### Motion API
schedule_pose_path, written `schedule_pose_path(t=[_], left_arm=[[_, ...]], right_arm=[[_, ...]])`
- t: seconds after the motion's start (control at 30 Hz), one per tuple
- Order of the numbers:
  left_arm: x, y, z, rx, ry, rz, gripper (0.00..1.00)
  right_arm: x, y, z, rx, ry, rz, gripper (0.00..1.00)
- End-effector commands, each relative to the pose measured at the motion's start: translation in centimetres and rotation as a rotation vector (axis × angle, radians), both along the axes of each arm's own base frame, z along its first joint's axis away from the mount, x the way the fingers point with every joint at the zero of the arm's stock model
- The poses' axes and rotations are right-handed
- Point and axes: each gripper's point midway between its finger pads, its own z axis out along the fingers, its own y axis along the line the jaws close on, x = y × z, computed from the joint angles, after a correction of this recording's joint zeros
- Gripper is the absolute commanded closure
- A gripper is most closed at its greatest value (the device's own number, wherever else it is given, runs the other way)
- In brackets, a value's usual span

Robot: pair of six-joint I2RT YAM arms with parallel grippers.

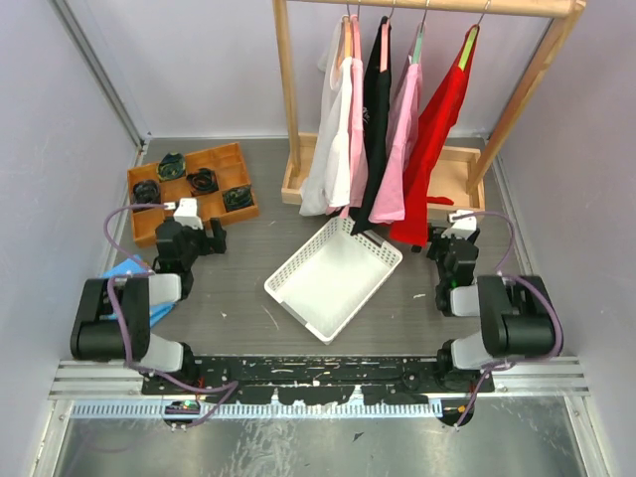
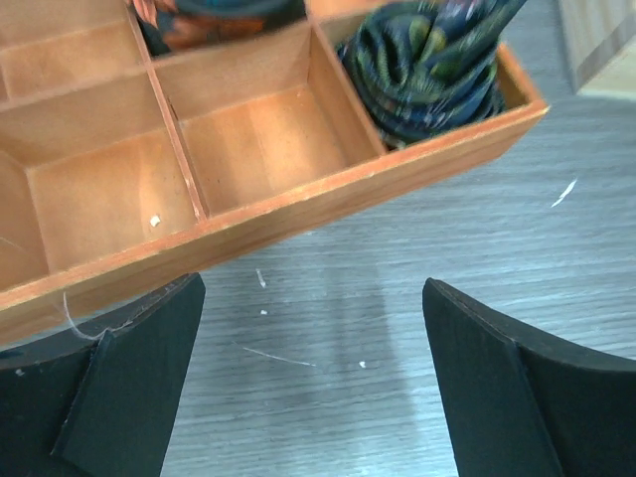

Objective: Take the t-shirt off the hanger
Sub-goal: Pick up the hanger from the clothesline.

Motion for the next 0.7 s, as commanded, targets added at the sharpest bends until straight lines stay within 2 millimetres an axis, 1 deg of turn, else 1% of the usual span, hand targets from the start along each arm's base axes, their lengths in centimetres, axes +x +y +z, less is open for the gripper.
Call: schedule_pose_path(t=[0.0,0.03,0.07,0.1,0.13,0.17,0.27,0.37,0.43,0.5,0.63,0.67], left_arm=[[0.4,-0.3,5.6,-0.049,-0.009,0.011,0.02],[0.3,-0.3,6.9,-0.079,-0.017,0.030,0.02],[0.1,-0.5,8.2,-0.107,-0.027,0.037,0.02],[0.0,-0.7,9.0,-0.144,-0.016,0.043,0.02],[-0.2,-1.0,9.9,-0.183,0.001,0.054,0.02],[-0.4,-1.2,10.7,-0.227,0.019,0.066,0.02],[-1.0,-1.9,13.1,-0.368,0.065,0.114,0.02],[-1.7,-2.4,14.8,-0.476,0.089,0.150,0.02],[-2.2,-3.4,16.1,-0.516,0.077,0.097,0.02],[-2.8,-3.9,17.2,-0.554,0.069,0.079,0.02],[-3.9,-3.4,18.6,-0.600,0.054,0.138,0.02],[-4.2,-3.2,18.9,-0.596,0.054,0.148,0.02]], right_arm=[[0.3,-3.1,4.7,0.053,-0.029,-0.215,0.00],[0.2,-4.0,5.2,0.079,0.004,-0.288,0.00],[-0.4,-5.5,5.9,0.109,0.026,-0.408,0.00],[-0.6,-6.1,6.3,0.156,0.058,-0.474,0.00],[-1.3,-6.9,7.2,0.175,0.078,-0.554,0.00],[-1.5,-6.9,7.8,0.190,0.104,-0.571,0.00],[-1.9,-6.1,10.5,0.216,0.123,-0.537,0.00],[-2.7,-5.2,13.5,0.235,0.063,-0.467,0.00],[-3.8,-4.9,15.8,0.238,0.003,-0.433,0.00],[-5.0,-4.9,18.2,0.232,-0.057,-0.421,0.00],[-7.3,-5.1,21.9,0.195,-0.102,-0.409,0.03],[-7.7,-5.1,23.3,0.192,-0.118,-0.406,0.03]])
